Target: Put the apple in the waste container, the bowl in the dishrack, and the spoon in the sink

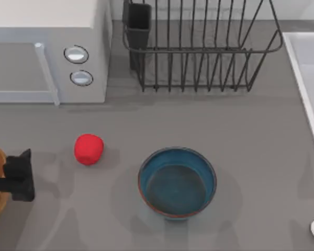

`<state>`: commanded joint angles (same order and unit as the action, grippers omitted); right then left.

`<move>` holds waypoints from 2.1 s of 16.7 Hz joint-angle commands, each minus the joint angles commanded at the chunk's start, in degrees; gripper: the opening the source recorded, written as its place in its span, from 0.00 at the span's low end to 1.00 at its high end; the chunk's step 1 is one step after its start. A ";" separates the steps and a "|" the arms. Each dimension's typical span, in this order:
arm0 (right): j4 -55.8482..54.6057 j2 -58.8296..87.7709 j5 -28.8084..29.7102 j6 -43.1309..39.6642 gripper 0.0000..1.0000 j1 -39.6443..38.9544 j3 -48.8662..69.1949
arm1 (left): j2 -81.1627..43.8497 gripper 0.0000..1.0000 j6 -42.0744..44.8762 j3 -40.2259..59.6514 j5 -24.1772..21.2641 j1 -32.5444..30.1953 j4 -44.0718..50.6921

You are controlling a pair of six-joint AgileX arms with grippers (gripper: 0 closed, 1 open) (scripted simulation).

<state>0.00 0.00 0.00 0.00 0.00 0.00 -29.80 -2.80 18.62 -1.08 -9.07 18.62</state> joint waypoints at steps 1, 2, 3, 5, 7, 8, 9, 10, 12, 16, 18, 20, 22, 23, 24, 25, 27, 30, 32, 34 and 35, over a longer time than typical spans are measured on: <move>0.00 0.00 0.00 0.00 1.00 0.00 0.00 | -5.19 1.00 -0.70 3.15 0.02 -1.33 3.12; 0.00 0.00 0.00 0.00 1.00 0.00 0.00 | -10.58 1.00 -1.46 6.40 0.08 -2.64 6.30; 0.00 0.00 0.00 0.00 1.00 0.00 0.00 | -16.09 1.00 -2.26 9.74 0.18 -3.92 9.50; 0.00 0.00 0.00 0.00 1.00 0.00 0.00 | -27.27 1.00 -3.94 16.75 0.48 -6.31 15.81; 0.00 0.00 0.00 0.00 1.00 0.00 0.00 | -38.31 1.00 -5.71 24.18 0.86 -8.43 21.83; 0.00 0.00 0.00 0.00 1.00 0.00 0.00 | -43.66 1.00 -6.62 28.04 1.04 -9.40 24.65; 0.00 0.00 0.00 0.00 1.00 0.00 0.00 | -48.84 1.00 -7.52 31.98 1.18 -10.31 27.33; 0.00 0.00 0.00 0.00 1.00 0.00 0.00 | -53.82 1.00 -8.40 35.98 1.27 -11.16 29.84; 0.00 0.00 0.00 0.00 1.00 0.00 0.00 | -63.03 1.00 -10.08 43.99 1.32 -12.64 34.24; 0.00 0.00 0.00 0.00 1.00 0.00 0.00 | -77.14 1.00 -12.82 58.28 0.82 -14.40 40.13; 0.00 0.00 0.00 0.00 1.00 0.00 0.00 | -81.52 1.00 -13.74 63.30 0.54 -14.48 41.65; 0.00 0.00 0.00 0.00 1.00 0.00 0.00 | -83.89 1.00 -14.26 66.09 0.38 -14.22 42.37; 0.00 0.00 0.00 0.00 1.00 0.00 0.00 | -84.30 1.00 -14.36 66.60 0.36 -14.12 42.48; 0.00 0.00 0.00 0.00 1.00 0.00 0.00 | -84.30 1.00 -14.36 66.60 0.36 -14.12 42.48; 0.00 0.00 0.00 0.00 1.00 0.00 0.00 | -84.30 1.00 -14.36 66.60 0.36 -14.12 42.48; 0.00 0.00 0.00 0.00 1.00 0.00 0.00 | -84.11 1.00 -14.31 66.47 0.38 -14.16 42.36; 0.00 0.00 0.00 0.00 1.00 0.00 0.00 | -85.03 1.00 -14.44 66.92 0.32 -14.50 41.83; 0.00 0.00 0.00 0.00 1.00 0.00 0.00 | -89.91 1.00 -14.44 68.03 0.18 -14.77 38.18; 0.00 0.00 0.00 0.00 1.00 0.00 0.00 | -92.06 1.00 -14.23 66.91 0.18 -14.55 35.11; 0.00 0.00 0.00 0.00 1.00 0.00 0.00 | -92.29 1.00 -14.05 63.98 0.18 -14.42 32.15; 0.00 0.00 0.00 0.00 1.00 0.00 0.00 | -91.96 1.00 -14.02 62.19 0.19 -14.35 30.75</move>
<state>0.00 0.00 0.00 0.00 0.00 0.00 -121.76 -16.83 80.81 -0.88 -23.41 49.37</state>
